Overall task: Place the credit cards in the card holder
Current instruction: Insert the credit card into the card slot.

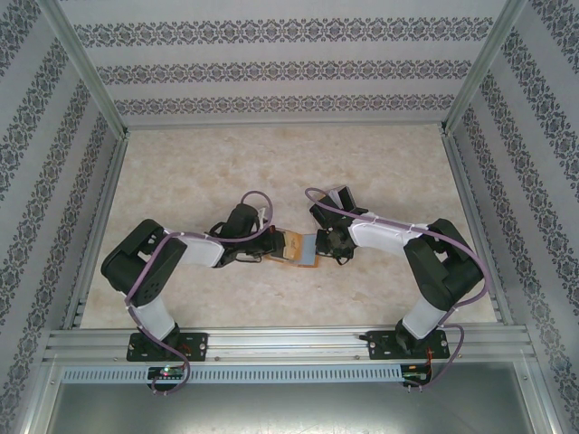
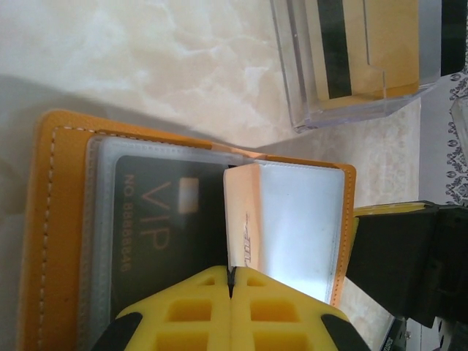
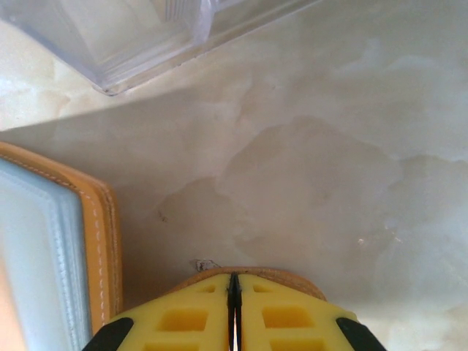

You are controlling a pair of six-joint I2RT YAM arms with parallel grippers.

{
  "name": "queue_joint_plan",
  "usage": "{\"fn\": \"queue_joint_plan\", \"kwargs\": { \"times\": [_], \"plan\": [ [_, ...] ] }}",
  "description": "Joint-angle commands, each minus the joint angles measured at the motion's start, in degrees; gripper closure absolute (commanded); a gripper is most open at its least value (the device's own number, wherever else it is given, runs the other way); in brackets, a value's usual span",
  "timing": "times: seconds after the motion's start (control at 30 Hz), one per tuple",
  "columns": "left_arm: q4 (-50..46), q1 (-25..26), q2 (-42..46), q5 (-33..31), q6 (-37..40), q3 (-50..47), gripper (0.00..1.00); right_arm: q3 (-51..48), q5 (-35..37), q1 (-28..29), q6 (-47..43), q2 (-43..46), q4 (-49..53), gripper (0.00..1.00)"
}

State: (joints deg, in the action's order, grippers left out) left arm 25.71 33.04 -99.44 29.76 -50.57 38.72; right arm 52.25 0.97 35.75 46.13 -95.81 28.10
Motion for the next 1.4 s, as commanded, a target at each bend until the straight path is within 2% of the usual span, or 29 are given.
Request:
{"fn": "queue_joint_plan", "kwargs": {
  "times": [0.0, 0.4, 0.63, 0.9, 1.37],
  "plan": [
    [-4.7, 2.0, -1.3, 0.5, 2.3, 1.7, 1.0, -0.6, -1.7, 0.2, 0.5, -3.7, -1.8, 0.89],
    [-14.8, 1.4, 2.9, -1.0, 6.0, 1.9, 1.0, -0.3, -1.2, 0.1, 0.4, -4.2, -1.6, 0.89],
    [-15.4, 1.2, 1.2, -0.3, 6.8, 3.4, 1.0, 0.3, -1.9, 0.2, -0.3, -4.7, -1.9, 0.89],
    [-15.5, 1.2, -4.1, 4.9, 8.1, 7.5, 1.0, 1.6, -2.5, 0.7, -0.9, -6.0, -2.5, 0.89],
    [-17.8, 2.4, -7.4, 6.1, 8.9, 11.6, 0.96, 2.5, -4.1, 1.2, -0.9, -6.8, -3.8, 0.89]
  ]
}}
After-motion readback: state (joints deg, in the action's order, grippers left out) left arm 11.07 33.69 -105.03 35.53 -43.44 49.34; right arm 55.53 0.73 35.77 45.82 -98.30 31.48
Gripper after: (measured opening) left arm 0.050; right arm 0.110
